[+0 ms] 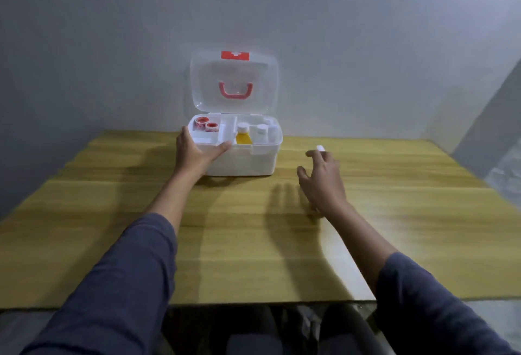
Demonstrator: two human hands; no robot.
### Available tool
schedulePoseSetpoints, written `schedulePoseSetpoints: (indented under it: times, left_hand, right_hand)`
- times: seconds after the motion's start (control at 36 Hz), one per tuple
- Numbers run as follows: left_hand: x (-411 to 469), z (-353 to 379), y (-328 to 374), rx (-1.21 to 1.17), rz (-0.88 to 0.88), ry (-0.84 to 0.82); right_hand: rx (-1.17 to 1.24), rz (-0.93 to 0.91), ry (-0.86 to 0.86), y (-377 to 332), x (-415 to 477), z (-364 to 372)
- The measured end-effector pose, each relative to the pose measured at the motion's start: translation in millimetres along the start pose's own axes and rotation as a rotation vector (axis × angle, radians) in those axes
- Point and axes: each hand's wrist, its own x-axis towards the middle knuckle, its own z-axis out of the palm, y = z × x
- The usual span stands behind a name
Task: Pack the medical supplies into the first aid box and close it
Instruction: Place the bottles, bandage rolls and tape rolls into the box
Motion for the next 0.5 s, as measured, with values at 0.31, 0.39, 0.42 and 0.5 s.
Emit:
schedulePoseSetpoints:
  times: [0.31, 0.39, 0.42, 0.5]
  left_hand:
    - [-0.6, -3.6, -1.0, -0.017, -0.001, -0.016]
    - [0.2, -2.8, -3.1, -0.034, 0.008, -0.008]
    - [-0.2, -1.8, -3.1, -0.037, 0.013, -0.004]
    - [1.5, 4.6, -8.7, -0.037, 0.030, 0.017]
  right_hand:
    - [-0.213, 0.069, -0.066, 40.6, -25.3, 20.8]
    - [-0.180, 0.100, -0.038, 51.8, -14.6, 18.4]
    - [-0.166, 0.113, -0.032, 55.6, -9.9, 17.9]
    - [-0.091, 0.171, -0.009, 64.2, 6.2, 16.0]
